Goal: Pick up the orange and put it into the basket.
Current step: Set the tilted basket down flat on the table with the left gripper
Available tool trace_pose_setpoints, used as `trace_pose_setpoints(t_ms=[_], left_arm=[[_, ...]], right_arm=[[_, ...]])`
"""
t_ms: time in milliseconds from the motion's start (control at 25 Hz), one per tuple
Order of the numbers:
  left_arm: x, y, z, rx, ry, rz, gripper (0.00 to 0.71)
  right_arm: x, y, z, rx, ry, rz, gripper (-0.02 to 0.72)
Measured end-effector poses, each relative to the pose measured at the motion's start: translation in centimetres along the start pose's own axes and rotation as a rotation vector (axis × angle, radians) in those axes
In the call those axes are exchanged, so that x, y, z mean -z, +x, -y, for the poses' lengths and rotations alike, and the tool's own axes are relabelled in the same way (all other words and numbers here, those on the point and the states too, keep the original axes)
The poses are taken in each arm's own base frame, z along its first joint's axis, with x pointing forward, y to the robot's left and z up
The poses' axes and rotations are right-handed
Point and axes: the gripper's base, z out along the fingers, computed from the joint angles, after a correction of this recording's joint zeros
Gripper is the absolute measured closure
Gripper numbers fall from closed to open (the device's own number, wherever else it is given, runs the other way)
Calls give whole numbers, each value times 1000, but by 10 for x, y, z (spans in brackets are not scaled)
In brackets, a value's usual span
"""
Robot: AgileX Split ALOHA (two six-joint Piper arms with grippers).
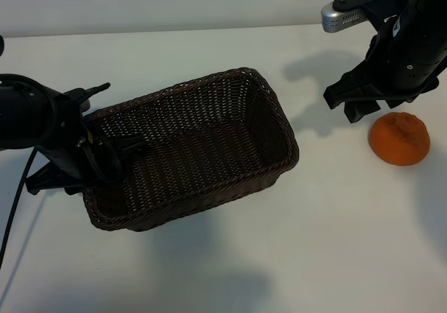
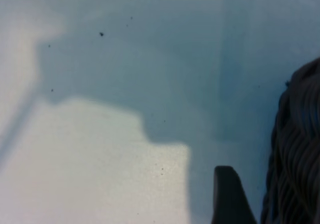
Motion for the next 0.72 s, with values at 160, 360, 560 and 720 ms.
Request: trace_pose_setpoints(t_ms=[160,360,560,720], left_arm=[[0,0,0,-5,0,0,293],[1,1,1,-23,19,-13,293],[16,-3,-2,-7,84,1,293],[32,-8,-9,-18,111,44,297]], right_arm=[[0,0,0,0,0,0,156],[0,0,0,-3,-5,-3,156],[0,1,0,-1,-3,-8,156],[0,1,0,0,-2,-11,156]])
